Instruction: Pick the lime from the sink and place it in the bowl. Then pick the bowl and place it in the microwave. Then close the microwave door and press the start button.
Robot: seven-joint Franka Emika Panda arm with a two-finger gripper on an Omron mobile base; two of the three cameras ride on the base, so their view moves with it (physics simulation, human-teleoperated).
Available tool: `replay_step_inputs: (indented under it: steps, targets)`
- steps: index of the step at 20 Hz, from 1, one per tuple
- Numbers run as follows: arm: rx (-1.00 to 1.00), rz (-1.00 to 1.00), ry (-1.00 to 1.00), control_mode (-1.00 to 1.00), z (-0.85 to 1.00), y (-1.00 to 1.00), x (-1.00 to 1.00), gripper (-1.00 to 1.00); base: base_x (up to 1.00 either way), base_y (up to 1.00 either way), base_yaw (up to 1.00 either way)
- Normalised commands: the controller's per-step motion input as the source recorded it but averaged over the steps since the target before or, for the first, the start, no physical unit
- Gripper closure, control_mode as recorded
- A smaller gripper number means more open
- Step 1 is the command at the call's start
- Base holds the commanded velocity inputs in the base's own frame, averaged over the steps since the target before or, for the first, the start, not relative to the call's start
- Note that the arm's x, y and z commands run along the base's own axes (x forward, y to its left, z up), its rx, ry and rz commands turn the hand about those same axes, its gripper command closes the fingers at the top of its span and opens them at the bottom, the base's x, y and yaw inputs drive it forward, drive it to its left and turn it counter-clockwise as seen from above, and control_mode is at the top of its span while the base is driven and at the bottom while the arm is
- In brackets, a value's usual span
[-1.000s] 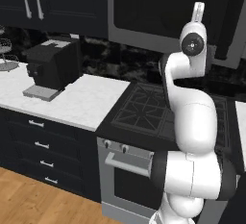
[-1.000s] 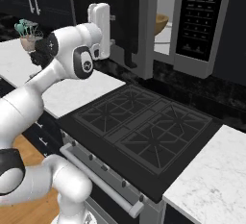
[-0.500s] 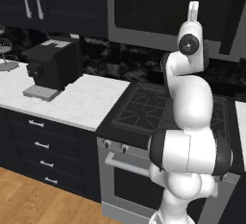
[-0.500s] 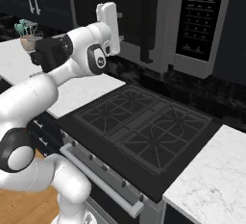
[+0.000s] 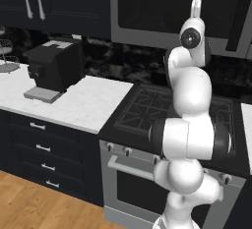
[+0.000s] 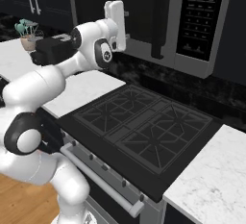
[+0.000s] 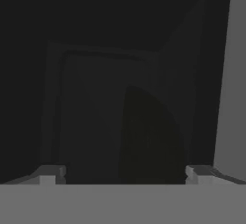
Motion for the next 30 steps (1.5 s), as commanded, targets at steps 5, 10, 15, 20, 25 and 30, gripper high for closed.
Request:
replay_step_inputs:
  steps: [5,10,15,20,25,30]
  targets:
    - [0.0,0.0,-0.03,-1.0,-0.04,-0.11,0.53,-1.0,0.0,0.0,0.0]
    - [-0.06,0.0,-0.04,-1.0,0.08,0.39,-0.63,-1.0,0.0,0.0,0.0]
    - [-0.14,0.0,0.06,-1.0,0.41,0.33,-0.88,-1.0,0.0,0.0,0.0]
    - [-0.19,0.01,0.23,-1.0,0.58,0.07,-0.79,-1.0,0.0,0.0,0.0]
    - [-0.29,0.1,0.32,-1.0,0.29,0.1,-0.85,1.0,0.0,0.0,0.0]
    - [-0.27,0.08,0.1,-1.0,0.0,0.02,-1.0,1.0,0.0,0.0,0.0]
